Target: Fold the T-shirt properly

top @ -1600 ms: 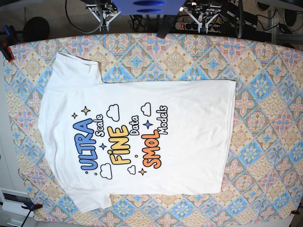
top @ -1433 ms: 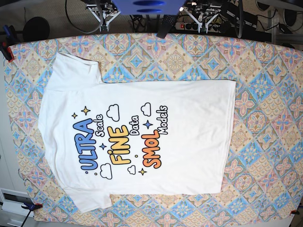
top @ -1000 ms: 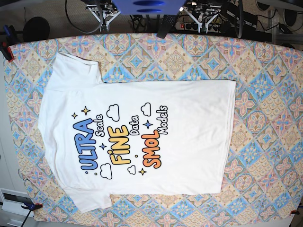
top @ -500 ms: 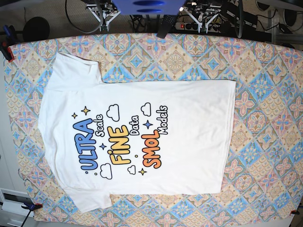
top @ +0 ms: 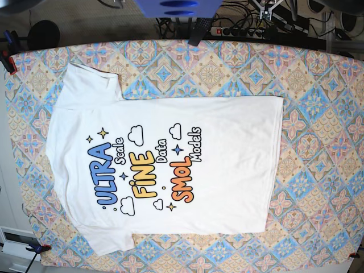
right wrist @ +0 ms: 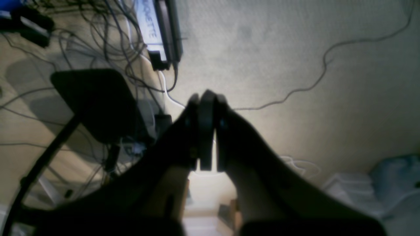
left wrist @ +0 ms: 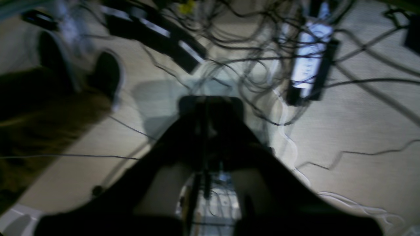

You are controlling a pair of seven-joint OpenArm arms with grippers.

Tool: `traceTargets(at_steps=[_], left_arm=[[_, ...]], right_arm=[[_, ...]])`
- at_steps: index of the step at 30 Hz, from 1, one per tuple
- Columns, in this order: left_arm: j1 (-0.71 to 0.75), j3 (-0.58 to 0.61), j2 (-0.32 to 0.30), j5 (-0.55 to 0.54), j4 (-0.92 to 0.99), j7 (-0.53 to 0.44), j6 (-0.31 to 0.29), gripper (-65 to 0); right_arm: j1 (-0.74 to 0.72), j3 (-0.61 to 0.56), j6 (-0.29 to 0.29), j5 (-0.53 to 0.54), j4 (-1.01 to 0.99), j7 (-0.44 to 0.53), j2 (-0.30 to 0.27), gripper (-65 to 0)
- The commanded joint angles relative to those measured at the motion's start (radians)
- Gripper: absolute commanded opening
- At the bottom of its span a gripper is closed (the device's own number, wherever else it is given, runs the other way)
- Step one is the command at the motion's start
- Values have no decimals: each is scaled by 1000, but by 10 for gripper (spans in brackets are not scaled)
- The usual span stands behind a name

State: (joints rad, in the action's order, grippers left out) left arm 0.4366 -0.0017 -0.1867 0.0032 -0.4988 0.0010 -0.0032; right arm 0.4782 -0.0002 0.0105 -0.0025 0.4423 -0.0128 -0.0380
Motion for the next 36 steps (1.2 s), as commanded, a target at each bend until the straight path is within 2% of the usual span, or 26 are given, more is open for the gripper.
traceTargets(at_steps=[1, 5, 11, 15, 18, 20, 23, 25, 28, 31, 33, 36], left_arm=[[43, 1, -14, 1, -25, -2, 4, -643], [156, 1, -61, -10, -171, -2, 4, -643], [399, -7, -126, -19, -571, 1, 6, -643], [557, -8, -181, -127, -843, 4, 6, -643], [655, -27, -248, -254, -1039, 4, 6, -643], [683, -59, -265, -342, -1136, 4, 6, -643], [683, -123, -265, -455, -1233, 6, 6, -643], [675, -159, -265, -509, -1274, 20, 6, -643], [577, -177, -261, -575, -1334, 155, 6, -641], [456, -179, -261, -656, -1332, 305, 6, -602], [390, -179, -254, -717, -1322, 371, 6, -564], [298, -179, -225, -794, -1276, 413, 6, -504]], right_arm=[[30, 2, -13, 3, 49, 18, -38, -650], [169, 16, -13, 5, 220, 21, -75, -650], [409, 191, -13, 5, 550, 78, -76, -650], [518, 210, -13, 5, 749, 83, -76, -650], [572, 210, -13, 5, 899, 81, -76, -650], [598, 210, -13, 22, 996, 80, -76, -650], [609, 207, -13, 126, 1125, 70, -76, -650], [609, 202, -13, 189, 1200, 26, -81, -650], [601, 202, -13, 247, 1303, -69, -81, -650], [600, 202, -13, 278, 1383, -161, -81, -650], [577, 203, -13, 279, 1421, -207, -82, -650], [517, 203, -13, 279, 1444, -273, -82, -650]])
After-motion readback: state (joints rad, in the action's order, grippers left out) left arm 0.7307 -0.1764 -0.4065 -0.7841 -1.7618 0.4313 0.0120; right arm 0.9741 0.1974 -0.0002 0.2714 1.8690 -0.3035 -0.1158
